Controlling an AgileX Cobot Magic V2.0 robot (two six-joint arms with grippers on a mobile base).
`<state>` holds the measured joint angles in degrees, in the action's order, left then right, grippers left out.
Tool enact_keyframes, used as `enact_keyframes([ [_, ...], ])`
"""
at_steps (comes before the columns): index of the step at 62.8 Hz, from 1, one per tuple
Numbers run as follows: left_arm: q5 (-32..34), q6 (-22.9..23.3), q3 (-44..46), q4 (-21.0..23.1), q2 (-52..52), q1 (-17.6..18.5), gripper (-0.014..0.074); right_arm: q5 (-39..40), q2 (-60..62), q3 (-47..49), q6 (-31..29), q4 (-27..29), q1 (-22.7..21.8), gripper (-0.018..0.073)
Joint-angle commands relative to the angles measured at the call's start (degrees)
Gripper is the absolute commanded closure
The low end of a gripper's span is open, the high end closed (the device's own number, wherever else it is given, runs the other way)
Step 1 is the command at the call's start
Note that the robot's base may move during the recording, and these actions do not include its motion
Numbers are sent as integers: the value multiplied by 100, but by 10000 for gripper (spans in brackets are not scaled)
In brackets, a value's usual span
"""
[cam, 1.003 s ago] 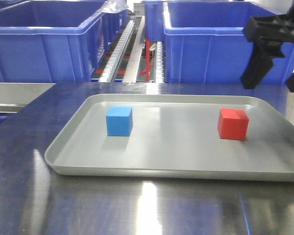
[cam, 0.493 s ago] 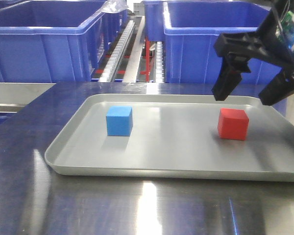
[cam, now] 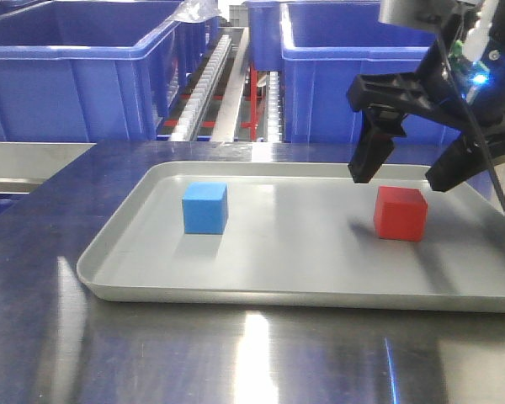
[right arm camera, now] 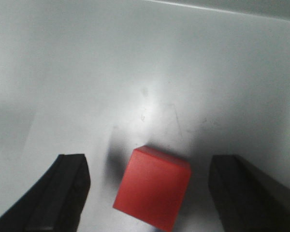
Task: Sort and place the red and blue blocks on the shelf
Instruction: 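Lower the open right gripper over the red cube, then close the right gripper on the red cube and lift it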
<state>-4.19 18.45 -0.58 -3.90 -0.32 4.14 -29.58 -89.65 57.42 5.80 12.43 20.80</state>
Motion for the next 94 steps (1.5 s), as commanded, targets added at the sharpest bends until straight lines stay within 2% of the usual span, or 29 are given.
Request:
enact_keyframes([
  [1,536,-1,-168,31,-103,-1,472,116,105,211,-46,70,5,-57],
  [71,536,-1,-168,31,-103,-1,472,108,-208,211,-46,65,5,-48],
  [75,536,-1,-168,31,-103,-1,472,108,-208,211,-46,65,5,-13],
  [80,536,-1,-168,31,-103,-1,472,108,-208,211,-46,65,5,80],
  [94,536,-1,-168,31,-103,-1,472,108,-192,211,-46,65,5,440],
])
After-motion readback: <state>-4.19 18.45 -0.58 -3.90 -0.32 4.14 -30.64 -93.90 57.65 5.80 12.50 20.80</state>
